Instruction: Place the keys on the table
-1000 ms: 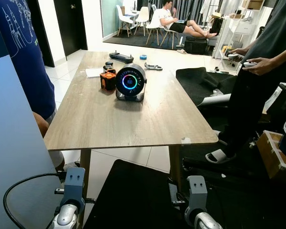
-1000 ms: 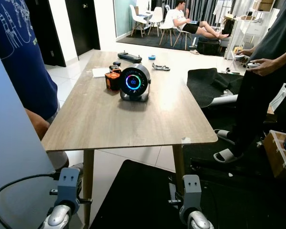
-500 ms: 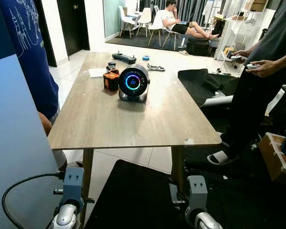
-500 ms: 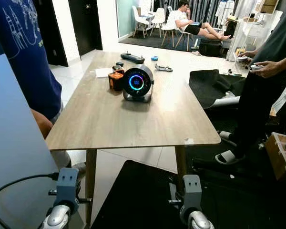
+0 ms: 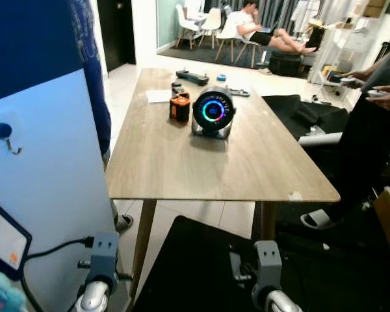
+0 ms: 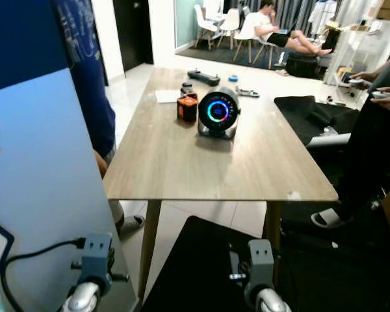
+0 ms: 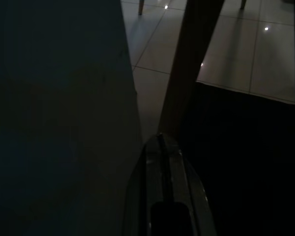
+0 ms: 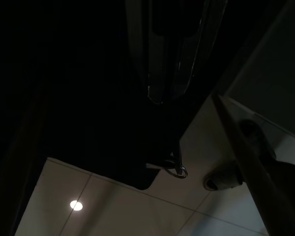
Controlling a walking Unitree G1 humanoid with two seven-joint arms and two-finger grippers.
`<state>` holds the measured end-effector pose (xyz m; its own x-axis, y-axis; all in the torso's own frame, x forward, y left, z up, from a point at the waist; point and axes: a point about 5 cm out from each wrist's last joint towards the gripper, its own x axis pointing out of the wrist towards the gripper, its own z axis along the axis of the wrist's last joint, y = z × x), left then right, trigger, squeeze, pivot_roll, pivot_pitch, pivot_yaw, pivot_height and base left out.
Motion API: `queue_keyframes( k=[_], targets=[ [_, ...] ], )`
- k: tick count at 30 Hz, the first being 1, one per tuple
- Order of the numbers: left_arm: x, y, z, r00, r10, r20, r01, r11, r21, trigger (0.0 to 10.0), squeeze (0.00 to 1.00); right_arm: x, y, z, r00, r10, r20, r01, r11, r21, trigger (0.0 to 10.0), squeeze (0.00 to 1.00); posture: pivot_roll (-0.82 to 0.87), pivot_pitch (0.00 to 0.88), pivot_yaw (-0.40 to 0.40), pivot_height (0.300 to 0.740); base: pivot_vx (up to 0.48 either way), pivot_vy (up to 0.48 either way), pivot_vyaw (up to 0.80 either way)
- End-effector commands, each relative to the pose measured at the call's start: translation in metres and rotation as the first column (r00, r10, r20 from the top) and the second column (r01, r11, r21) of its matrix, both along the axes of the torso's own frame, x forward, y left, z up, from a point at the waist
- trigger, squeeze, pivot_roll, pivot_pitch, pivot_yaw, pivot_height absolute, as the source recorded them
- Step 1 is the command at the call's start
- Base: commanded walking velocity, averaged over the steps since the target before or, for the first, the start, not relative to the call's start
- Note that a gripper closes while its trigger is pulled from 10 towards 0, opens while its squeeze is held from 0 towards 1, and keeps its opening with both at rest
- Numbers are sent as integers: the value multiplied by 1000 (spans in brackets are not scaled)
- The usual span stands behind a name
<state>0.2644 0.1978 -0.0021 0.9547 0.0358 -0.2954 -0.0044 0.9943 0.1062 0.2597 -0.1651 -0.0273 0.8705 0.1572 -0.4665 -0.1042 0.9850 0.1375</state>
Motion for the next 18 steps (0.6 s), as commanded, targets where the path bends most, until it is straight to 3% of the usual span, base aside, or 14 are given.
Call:
queue_keyframes(
  k=[1, 9, 18],
  targets=[
    [0, 3, 2, 1000, 13, 15, -13, 1000, 0, 10000, 0, 0, -5, 0, 1000, -7, 0, 7, 1000, -15, 10000, 0, 121, 20, -48, 740, 0, 0, 0],
    [-1, 1, 3, 999, -20, 29, 20, 1000, 7, 10000, 0, 1, -5, 1, 1000, -3, 2, 3, 1000, -16, 10000, 0, 123, 16, -51, 740, 0, 0, 0],
    [-1, 1, 3, 999, -25, 27, 25, 999, 20, 10000, 0, 1, -5, 1, 1000, -5, 1, 5, 1000, -17, 10000, 0, 123, 23, -51, 740, 0, -480, 0]
  ],
)
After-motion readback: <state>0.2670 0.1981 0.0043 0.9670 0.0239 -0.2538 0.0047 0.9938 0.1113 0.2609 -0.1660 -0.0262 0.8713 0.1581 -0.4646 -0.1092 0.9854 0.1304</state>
